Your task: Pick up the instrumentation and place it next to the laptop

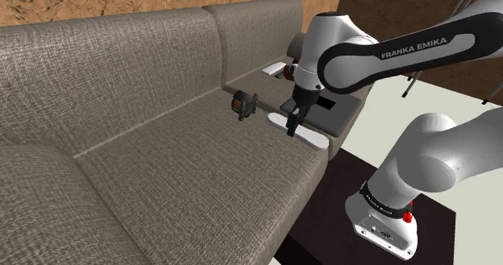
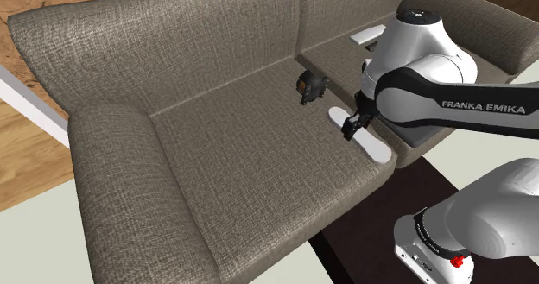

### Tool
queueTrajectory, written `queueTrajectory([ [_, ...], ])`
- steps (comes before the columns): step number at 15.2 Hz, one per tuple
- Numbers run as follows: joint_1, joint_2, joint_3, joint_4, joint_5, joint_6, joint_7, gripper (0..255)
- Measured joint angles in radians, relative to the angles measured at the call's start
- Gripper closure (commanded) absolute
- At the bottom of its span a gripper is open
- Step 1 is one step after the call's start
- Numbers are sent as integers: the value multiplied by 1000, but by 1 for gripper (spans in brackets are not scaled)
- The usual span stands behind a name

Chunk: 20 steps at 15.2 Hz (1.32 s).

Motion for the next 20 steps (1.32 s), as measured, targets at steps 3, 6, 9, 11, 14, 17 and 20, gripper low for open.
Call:
queueTrajectory([
  [3, 3, 22, 6, -26, 6, 48, 1, 255],
  [6, 0, 59, 8, -47, 7, 105, -4, 255],
  [9, 4, 93, 16, -70, 14, 162, -2, 255],
  [11, 5, 112, 18, -88, 17, 200, -3, 255],
  [14, 4, 128, 19, -92, 18, 219, -5, 255],
  [17, 4, 130, 19, -92, 18, 222, -5, 255],
  [20, 4, 130, 19, -92, 18, 222, -5, 0],
])
